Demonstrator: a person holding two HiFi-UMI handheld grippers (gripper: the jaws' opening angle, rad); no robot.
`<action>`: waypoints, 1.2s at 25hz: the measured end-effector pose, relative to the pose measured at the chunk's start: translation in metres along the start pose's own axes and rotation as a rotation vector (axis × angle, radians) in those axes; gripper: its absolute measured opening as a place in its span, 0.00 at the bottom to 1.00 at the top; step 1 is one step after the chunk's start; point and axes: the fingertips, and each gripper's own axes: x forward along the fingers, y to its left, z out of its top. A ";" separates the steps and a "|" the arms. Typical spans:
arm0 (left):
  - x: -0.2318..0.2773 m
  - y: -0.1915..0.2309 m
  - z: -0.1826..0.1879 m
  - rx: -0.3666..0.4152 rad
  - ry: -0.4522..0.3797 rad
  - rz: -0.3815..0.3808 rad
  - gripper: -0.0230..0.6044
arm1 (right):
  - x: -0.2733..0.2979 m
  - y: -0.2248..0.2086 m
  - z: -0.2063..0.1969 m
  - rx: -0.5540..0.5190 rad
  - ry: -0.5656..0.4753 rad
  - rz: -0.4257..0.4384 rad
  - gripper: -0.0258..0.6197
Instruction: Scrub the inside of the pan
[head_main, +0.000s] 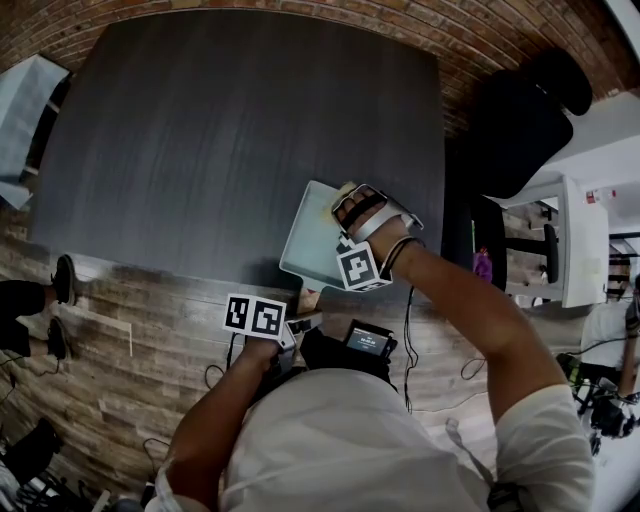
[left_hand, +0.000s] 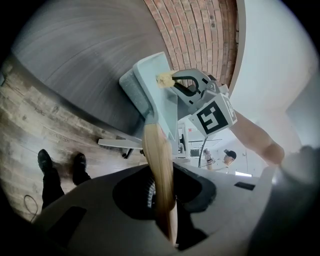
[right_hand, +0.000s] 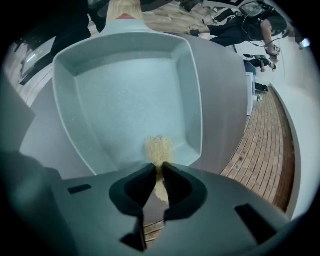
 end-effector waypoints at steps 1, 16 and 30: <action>0.000 0.000 0.000 0.000 -0.001 0.000 0.18 | -0.001 0.006 -0.002 0.004 0.006 0.023 0.12; 0.000 -0.001 0.001 -0.008 -0.017 0.007 0.18 | -0.017 0.044 -0.015 0.374 0.002 0.399 0.11; 0.001 -0.003 0.001 -0.025 0.001 -0.002 0.18 | -0.020 -0.019 -0.025 1.197 -0.223 0.496 0.11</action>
